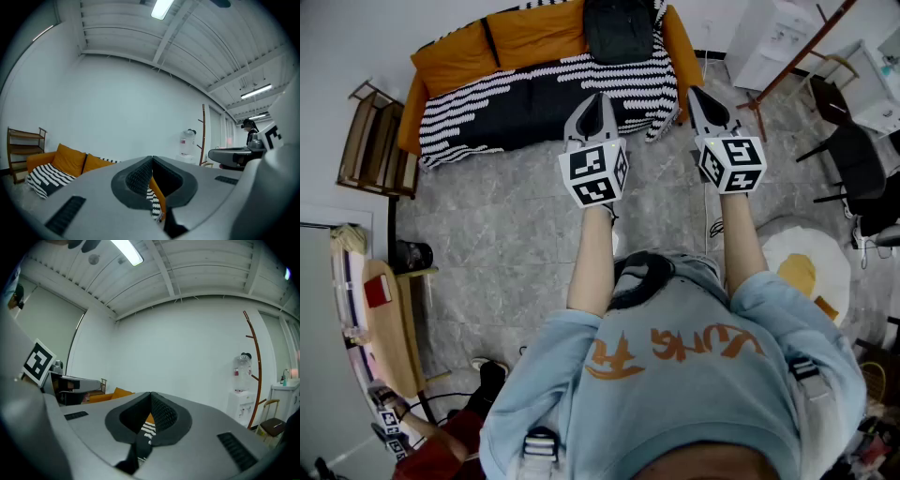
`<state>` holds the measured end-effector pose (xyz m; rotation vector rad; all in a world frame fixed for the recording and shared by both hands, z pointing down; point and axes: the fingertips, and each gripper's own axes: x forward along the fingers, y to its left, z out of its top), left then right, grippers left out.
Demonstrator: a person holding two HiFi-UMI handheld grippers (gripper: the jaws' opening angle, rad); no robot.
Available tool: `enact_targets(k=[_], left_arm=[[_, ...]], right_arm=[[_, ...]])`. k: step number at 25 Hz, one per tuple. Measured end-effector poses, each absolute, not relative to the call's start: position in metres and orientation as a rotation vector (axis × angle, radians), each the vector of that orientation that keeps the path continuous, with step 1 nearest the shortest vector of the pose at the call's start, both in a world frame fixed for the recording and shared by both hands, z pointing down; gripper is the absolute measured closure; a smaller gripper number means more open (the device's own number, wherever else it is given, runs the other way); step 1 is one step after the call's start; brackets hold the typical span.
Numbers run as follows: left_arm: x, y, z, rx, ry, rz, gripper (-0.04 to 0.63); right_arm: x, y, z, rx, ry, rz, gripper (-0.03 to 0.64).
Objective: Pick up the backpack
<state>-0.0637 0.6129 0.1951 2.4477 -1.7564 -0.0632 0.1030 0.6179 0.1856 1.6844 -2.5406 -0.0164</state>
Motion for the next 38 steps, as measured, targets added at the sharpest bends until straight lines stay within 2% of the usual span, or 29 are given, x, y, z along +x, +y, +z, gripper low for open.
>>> enact_targets(k=[20, 38], left_arm=[[-0.066, 0.61, 0.221, 2.402, -1.72, -0.059, 0.575], [-0.102, 0.6, 0.223, 2.359, -1.743, -0.1, 0.575]], right_arm=[[0.118, 0.619, 0.198, 1.725, -2.474, 0.045, 0.618], [0.088, 0.613, 0.199, 1.669, -2.476, 0.02, 0.618]])
